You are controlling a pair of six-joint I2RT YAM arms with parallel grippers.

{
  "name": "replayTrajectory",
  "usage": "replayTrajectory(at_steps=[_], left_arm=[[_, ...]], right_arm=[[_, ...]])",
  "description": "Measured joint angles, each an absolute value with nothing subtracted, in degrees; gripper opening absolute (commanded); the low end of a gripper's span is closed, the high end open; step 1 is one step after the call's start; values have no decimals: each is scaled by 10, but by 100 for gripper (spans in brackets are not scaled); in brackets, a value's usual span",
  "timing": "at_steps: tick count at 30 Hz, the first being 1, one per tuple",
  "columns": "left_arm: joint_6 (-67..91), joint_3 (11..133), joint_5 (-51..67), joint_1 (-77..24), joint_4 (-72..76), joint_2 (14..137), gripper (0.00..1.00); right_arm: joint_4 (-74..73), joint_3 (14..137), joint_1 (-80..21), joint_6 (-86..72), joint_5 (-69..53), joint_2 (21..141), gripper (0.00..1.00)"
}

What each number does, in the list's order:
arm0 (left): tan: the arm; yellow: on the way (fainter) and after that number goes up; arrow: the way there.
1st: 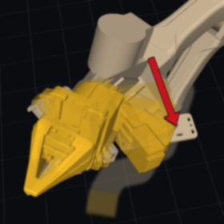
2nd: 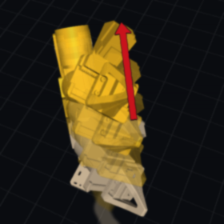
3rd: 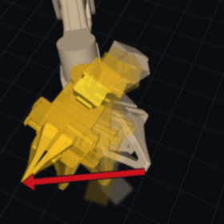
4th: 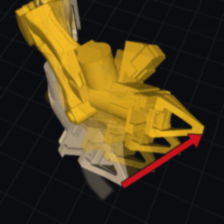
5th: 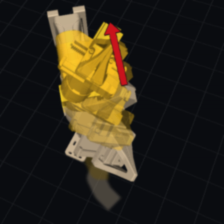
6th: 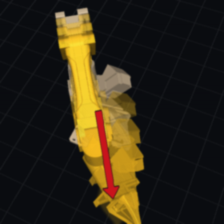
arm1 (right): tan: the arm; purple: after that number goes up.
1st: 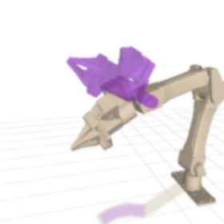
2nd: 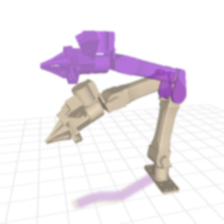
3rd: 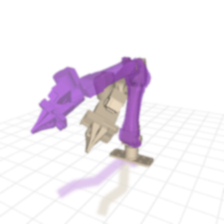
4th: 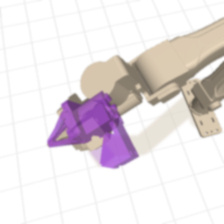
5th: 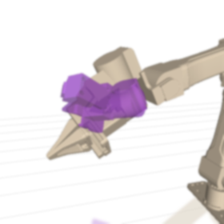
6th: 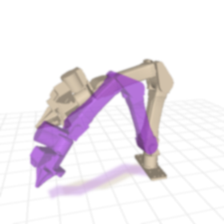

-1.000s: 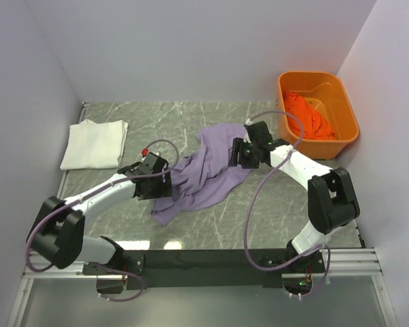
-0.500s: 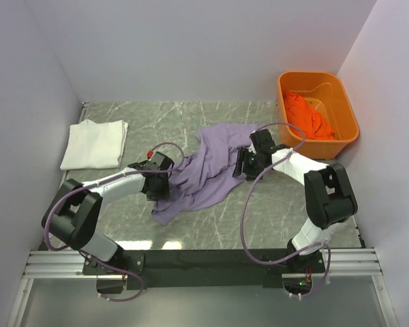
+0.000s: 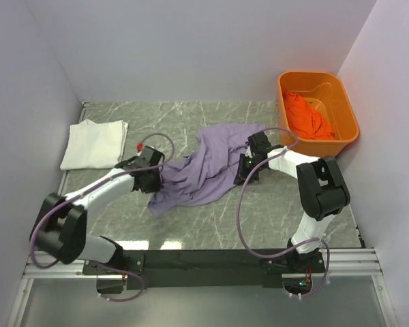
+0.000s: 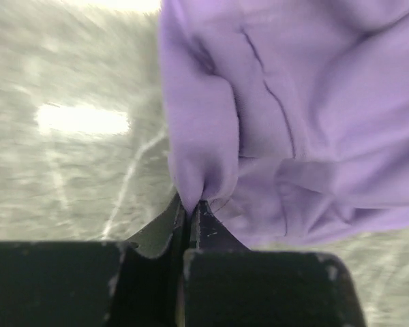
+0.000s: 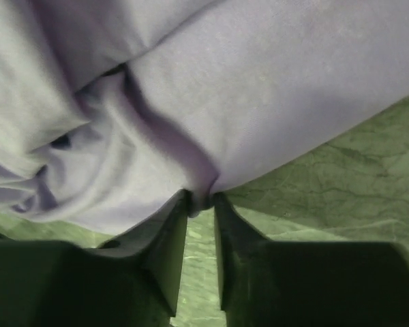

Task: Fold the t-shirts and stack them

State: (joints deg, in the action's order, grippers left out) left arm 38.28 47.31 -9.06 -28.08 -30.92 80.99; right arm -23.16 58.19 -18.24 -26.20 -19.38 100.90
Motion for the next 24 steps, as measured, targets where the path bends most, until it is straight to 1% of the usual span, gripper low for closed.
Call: replayTrajectory(at_steps=[1,2,6,8,11,14,16,17,18,19,21,24], left_arm=[[383,475,-90,-271,-312,791,1],[382,477,-89,-262,-313,776,1],[378,493,-86,-221,-316,715,1],[371,499,-81,-203,-320,690,1],[365,503,-70,-183,-330,660,1],[360,511,-61,-173,-352,631,1],[361,517,-54,-171,-356,612,1],[361,518,-49,-171,-355,606,1],[361,519,-43,-171,-351,600,1],[361,519,-41,-171,-349,598,1],[361,519,-35,-169,-346,603,1],[361,518,-24,-164,-335,630,1]], right_arm=[[-232,582,-182,-261,-194,1011,6],[-234,582,-182,-262,-194,1013,0],[-256,596,-182,-261,-164,1004,0],[-284,626,-183,-259,-136,985,0],[-336,714,-183,-250,-87,949,0],[-392,848,-184,-226,-51,932,1],[-442,953,-185,-208,-41,940,15],[-468,1013,-185,-198,-39,953,24],[-486,1066,-187,-189,-39,970,41],[-496,1110,-189,-183,-39,987,47],[-495,1143,-194,-169,-41,1011,54],[-486,1100,-197,-166,-51,1028,56]])
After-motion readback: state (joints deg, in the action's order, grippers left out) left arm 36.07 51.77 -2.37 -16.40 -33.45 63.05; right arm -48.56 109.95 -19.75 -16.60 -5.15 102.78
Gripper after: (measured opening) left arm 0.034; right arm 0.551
